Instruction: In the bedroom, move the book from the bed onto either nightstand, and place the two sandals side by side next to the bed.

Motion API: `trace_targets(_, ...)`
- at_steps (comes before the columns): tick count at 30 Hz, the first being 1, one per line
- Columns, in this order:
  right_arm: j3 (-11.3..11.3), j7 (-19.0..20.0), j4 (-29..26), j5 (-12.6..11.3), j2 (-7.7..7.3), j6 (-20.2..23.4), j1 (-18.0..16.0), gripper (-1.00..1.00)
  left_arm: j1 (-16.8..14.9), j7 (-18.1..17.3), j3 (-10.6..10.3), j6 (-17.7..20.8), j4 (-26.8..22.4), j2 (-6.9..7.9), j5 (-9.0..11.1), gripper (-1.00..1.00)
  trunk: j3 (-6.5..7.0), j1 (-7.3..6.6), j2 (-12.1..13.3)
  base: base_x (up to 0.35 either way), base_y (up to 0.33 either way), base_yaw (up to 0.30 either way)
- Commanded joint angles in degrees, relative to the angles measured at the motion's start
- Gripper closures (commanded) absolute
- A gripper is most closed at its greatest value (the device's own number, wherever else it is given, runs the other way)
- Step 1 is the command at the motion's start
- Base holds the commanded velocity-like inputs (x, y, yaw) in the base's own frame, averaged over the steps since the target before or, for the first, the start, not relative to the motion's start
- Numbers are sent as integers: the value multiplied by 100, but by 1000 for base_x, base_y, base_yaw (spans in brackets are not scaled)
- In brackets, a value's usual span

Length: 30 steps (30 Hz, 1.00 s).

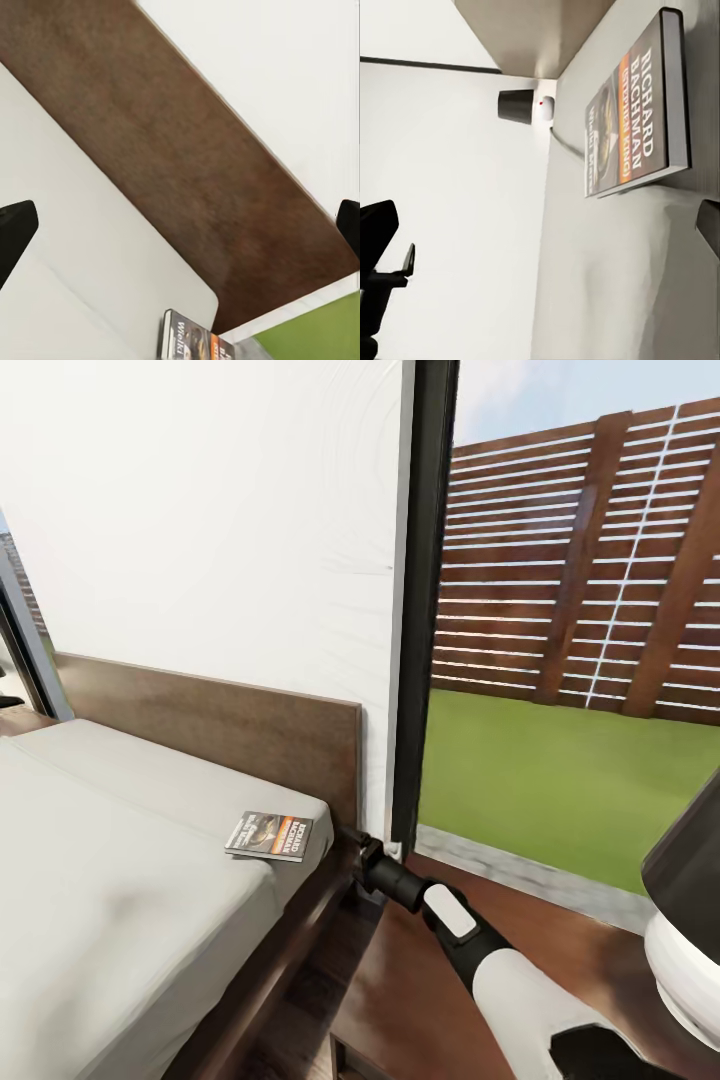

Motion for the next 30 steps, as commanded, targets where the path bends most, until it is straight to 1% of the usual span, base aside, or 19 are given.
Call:
trace_targets(1,11,8,36,-34,0,-38,-17,-100,-5,-37,30,31,-41,0,-40,-100,-6,-1,-2,0,0,0)
trace_targets(7,36,2,274,-60,0,-323,-54,-100,-5,-33,85,53,-259,7,-40,-100,-6,-1,-2,0,0,0)
trace_targets(11,51,6,344,-13,0,-475,-60,-100,-5,-29,83,56,-314,8,-52,-100,-6,-1,-2,0,0,0)
trace_targets(13,56,7,359,54,0,-548,-62,-100,-5,-28,78,54,-338,7,-76,-100,-6,-1,-2,0,0,0)
trace_targets(14,58,8,370,156,0,-608,-63,-100,-5,-27,78,50,-351,6,-74,-100,-6,-1,-2,0,0,0)
trace_targets(20,47,8,397,473,0,-708,-64,-100,-5,-28,39,57,-388,-8,-65,-100,-6,-1,-2,0,0,0)
trace_targets(22,39,6,406,528,0,-740,-64,-100,-5,-27,-15,49,-397,-51,-83,-100,-6,-1,-2,0,0,0)
trace_targets(29,43,9,419,575,0,-842,-64,-100,-5,-20,-78,26,-405,-212,-107,-100,-6,-1,-2,0,0,0)
trace_targets(30,38,9,420,582,0,-842,-64,-100,-5,-8,-96,16,-404,-274,-123,-100,-6,-1,-2,0,0,0)
